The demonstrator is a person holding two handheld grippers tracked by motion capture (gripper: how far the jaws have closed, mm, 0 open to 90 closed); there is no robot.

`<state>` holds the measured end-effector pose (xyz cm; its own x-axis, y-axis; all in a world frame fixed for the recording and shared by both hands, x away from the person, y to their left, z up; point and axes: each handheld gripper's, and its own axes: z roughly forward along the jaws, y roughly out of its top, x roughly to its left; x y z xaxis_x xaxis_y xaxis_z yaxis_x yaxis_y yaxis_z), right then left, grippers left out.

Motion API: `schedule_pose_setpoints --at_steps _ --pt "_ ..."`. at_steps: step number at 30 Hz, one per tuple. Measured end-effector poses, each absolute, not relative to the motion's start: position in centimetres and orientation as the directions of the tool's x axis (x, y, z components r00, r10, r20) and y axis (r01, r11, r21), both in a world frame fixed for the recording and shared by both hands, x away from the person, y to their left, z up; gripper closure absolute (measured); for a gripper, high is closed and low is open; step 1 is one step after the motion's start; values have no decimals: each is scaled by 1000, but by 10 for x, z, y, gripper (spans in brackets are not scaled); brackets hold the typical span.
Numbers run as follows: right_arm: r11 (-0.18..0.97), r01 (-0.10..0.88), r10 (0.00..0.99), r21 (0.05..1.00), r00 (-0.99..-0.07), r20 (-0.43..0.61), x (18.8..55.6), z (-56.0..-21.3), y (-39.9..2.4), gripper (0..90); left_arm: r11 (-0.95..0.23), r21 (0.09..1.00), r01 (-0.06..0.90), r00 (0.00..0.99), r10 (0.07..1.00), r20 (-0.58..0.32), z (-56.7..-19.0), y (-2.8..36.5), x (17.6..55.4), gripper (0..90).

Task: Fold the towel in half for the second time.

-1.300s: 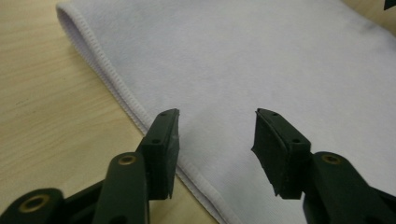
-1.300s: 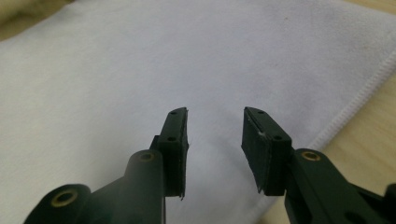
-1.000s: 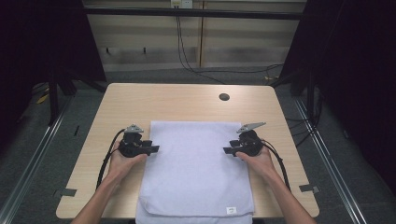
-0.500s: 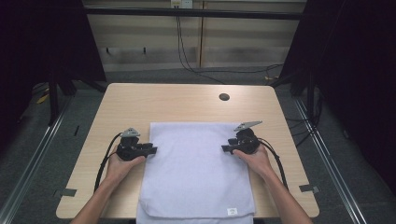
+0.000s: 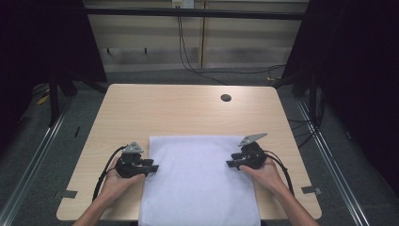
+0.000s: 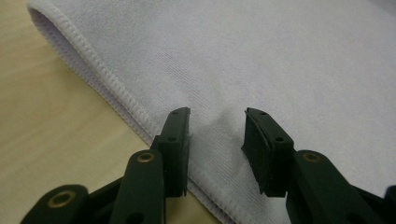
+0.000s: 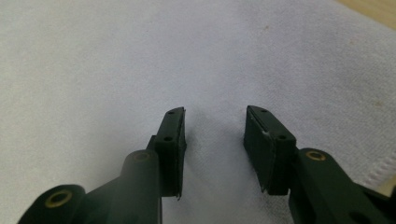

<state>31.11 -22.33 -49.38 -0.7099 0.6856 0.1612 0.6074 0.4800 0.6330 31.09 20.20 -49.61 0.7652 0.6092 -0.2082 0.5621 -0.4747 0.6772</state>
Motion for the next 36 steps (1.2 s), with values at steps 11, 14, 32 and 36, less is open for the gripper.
schedule_pose_setpoints --at_steps 11,14,32,36 --pt "418 604 744 678 -656 126 310 -468 -257 614 -506 671 542 793 573 -209 -494 209 291 652" --pt "375 608 776 700 -619 122 326 -466 -275 611 -493 671 554 787 572 -230 -495 210 293 636" --pt "402 640 786 654 -608 112 356 -499 -270 584 -381 735 561 713 673 -195 -476 210 368 521" --pt "411 644 779 646 -616 117 354 -497 -268 682 -351 742 572 694 689 -209 -487 208 377 442"
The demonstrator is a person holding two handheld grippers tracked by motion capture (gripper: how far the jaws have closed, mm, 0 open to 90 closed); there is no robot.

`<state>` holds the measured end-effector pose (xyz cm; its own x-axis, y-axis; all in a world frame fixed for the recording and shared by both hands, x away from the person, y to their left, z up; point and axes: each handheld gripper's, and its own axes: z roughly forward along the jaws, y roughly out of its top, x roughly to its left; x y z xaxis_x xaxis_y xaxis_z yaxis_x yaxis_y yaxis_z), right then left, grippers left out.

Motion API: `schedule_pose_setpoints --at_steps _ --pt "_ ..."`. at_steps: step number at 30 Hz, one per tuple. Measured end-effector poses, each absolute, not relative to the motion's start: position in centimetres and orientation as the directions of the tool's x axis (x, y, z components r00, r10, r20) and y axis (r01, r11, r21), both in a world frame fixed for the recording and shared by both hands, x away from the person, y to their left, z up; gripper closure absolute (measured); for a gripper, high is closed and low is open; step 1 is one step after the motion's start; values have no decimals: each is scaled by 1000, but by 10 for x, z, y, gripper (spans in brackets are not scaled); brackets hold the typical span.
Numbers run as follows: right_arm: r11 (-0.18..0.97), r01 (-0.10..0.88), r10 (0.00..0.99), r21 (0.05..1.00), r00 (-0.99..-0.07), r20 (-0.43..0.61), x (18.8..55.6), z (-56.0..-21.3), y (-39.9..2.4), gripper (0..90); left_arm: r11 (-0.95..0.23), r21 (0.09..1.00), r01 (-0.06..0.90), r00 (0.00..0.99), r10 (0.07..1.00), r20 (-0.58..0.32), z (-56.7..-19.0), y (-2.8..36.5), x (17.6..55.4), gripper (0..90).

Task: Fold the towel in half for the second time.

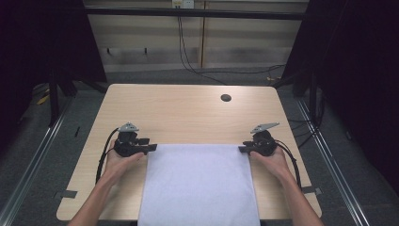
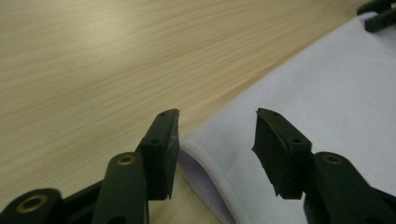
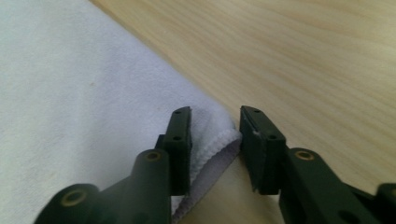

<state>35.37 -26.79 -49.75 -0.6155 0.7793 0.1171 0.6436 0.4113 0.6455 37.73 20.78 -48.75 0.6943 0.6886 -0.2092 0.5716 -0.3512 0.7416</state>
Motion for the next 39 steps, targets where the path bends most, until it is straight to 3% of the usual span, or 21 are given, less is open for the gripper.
schedule_pose_setpoints --at_steps 2,7,11,17,20,23,33,39 --pt "406 645 767 648 -625 142 354 -498 -268 759 -394 735 552 697 702 -148 -491 203 378 441" --pt "371 657 764 657 -617 186 355 -500 -270 824 -374 722 582 693 692 -201 -500 210 386 445" --pt "374 659 769 652 -614 179 355 -499 -269 834 -420 705 572 719 671 -183 -502 213 389 567" --pt "360 665 771 655 -607 192 355 -500 -271 835 -472 707 527 760 634 -143 -502 206 388 646" --pt "357 669 775 652 -602 193 355 -500 -269 841 -476 697 536 762 628 -157 -501 205 388 777" --pt "344 673 773 655 -598 209 355 -499 -271 852 -459 704 542 752 638 -163 -499 207 386 833" --pt "278 621 768 733 -602 219 362 -470 -278 860 -365 782 505 745 642 -182 -467 219 390 850" --pt "258 567 767 782 -613 191 378 -425 -282 861 -324 820 473 739 653 -168 -440 222 400 852"
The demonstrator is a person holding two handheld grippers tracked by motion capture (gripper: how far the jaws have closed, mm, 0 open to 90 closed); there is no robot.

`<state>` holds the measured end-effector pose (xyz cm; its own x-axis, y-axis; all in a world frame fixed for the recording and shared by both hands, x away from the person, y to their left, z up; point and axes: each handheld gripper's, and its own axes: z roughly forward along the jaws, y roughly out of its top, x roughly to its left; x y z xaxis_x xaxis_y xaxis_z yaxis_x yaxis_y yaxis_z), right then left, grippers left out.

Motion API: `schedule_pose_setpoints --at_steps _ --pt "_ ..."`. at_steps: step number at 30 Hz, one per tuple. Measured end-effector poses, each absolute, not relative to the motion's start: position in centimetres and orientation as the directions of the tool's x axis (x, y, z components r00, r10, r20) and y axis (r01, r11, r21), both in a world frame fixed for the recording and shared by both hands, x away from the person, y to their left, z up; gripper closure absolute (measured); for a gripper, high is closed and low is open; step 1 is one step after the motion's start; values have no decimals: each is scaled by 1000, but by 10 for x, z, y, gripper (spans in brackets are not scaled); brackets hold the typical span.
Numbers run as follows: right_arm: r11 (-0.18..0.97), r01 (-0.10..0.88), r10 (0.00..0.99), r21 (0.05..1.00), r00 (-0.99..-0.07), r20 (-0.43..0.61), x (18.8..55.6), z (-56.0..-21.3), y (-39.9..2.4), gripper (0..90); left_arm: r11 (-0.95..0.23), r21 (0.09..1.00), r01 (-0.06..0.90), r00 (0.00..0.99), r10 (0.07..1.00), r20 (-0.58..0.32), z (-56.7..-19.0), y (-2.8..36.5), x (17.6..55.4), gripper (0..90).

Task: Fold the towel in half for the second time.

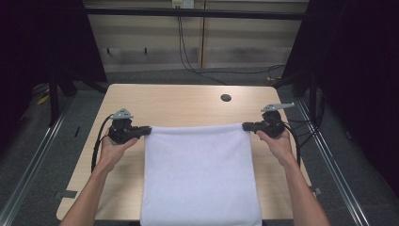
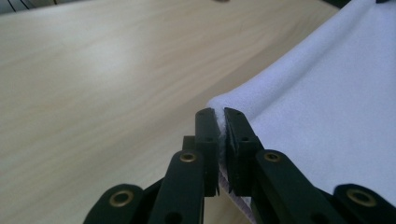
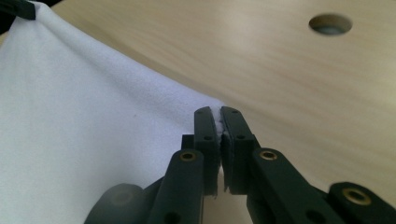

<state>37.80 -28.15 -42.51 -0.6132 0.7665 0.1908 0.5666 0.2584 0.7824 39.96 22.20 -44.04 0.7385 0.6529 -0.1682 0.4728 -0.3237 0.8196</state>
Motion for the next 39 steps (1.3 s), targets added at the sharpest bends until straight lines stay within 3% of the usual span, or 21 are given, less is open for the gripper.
schedule_pose_setpoints --at_steps 6,15,20,33,39 --pt "229 539 774 810 -606 184 386 -400 -284 861 -254 860 442 714 681 -166 -417 222 411 855" --pt "204 523 796 827 -580 171 400 -381 -291 862 -237 892 385 710 694 -122 -382 213 427 857" --pt "205 514 793 833 -586 167 396 -379 -294 862 -265 890 370 733 672 -104 -383 212 419 856" --pt "271 441 722 855 -681 122 332 -378 -293 861 -243 915 321 764 637 -98 -393 227 361 857" --pt "317 422 692 850 -715 97 303 -378 -288 861 -286 912 294 788 612 -63 -388 233 333 857"
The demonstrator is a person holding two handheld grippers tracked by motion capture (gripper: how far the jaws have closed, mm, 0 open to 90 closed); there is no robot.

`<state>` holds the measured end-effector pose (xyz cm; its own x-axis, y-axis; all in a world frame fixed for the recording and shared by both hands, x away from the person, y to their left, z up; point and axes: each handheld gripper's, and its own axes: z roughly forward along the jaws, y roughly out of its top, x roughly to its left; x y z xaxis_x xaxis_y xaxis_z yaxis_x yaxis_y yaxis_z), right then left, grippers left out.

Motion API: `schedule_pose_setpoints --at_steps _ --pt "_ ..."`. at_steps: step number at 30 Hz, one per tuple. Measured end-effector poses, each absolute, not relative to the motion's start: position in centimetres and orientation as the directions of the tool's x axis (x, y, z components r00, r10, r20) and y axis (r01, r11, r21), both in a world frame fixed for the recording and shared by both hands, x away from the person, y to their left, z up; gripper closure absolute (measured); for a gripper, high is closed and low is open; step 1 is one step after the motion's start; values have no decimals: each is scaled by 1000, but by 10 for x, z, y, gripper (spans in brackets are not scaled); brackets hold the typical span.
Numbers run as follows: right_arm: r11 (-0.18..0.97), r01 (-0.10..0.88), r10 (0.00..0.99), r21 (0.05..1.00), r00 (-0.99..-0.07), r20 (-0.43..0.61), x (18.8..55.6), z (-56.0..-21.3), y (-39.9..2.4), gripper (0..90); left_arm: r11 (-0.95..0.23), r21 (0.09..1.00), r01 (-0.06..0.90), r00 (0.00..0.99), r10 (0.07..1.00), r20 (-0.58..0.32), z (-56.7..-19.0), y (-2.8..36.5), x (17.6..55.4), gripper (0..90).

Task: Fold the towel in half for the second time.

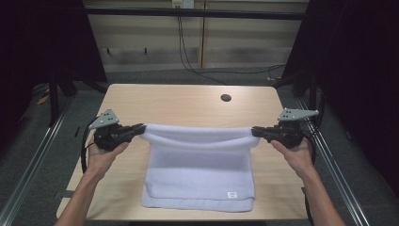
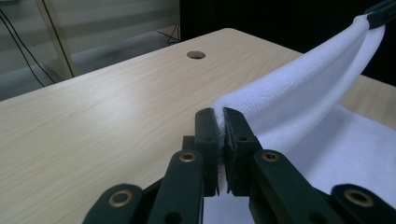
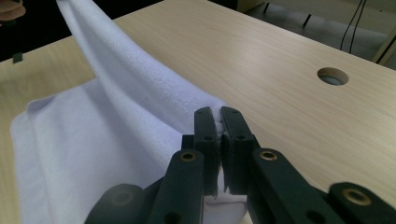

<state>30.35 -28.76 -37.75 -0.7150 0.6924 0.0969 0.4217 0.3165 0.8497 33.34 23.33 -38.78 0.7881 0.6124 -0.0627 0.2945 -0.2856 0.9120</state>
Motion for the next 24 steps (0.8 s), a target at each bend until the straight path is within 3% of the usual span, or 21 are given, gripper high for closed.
schedule_pose_setpoints --at_steps 7,15,24 --pt "348 400 668 848 -740 75 273 -371 -282 861 -281 913 297 811 579 -85 -386 237 306 856" --pt "375 454 646 809 -753 124 232 -407 -280 855 -389 862 325 835 545 -69 -412 237 277 854" --pt "450 536 606 714 -771 196 204 -459 -278 810 -405 816 412 835 526 -161 -460 242 249 832"
